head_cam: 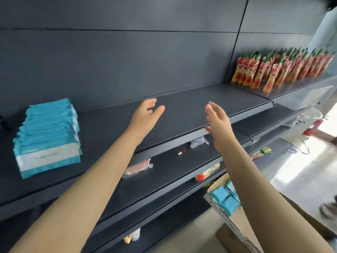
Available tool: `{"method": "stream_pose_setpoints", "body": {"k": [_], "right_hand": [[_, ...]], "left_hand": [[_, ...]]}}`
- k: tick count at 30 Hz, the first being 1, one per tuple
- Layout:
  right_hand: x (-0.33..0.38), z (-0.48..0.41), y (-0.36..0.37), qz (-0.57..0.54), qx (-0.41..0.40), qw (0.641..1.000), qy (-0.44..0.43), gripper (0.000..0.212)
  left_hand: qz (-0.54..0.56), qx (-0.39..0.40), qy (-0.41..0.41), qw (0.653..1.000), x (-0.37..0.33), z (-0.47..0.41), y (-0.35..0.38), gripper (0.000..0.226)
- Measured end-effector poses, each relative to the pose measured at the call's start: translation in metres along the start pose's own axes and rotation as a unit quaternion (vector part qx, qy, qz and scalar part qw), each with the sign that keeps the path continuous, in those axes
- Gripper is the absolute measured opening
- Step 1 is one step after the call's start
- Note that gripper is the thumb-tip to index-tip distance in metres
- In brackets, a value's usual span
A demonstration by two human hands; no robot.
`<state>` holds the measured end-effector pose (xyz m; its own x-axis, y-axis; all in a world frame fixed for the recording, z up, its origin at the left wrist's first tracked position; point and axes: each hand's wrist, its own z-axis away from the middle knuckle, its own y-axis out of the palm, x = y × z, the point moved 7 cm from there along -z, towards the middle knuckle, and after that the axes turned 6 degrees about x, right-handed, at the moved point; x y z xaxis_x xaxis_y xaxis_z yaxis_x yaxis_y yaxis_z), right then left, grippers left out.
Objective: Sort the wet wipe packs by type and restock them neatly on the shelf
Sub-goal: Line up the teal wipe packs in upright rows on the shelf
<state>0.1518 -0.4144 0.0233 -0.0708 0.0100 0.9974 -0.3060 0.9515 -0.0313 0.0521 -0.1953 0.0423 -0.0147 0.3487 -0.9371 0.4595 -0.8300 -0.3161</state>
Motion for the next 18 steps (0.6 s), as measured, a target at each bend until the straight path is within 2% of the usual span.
{"method": "stream_pose_setpoints", "body": {"k": [8,18], "right_hand": [[-0.054,-0.009,-0.188,0.011,-0.131,0.99,0.05,0.046],[-0.194,-0.023,-0.324,-0.01,-0.245,0.952,0.182,0.051]], "left_hand": [[0.046,0.149,-0.021,0.987,-0.009,-0.032,0.205,0.039],[0.055,0.331,-0.131,0.933,0.076,-0.079,0.414,0.036]]}}
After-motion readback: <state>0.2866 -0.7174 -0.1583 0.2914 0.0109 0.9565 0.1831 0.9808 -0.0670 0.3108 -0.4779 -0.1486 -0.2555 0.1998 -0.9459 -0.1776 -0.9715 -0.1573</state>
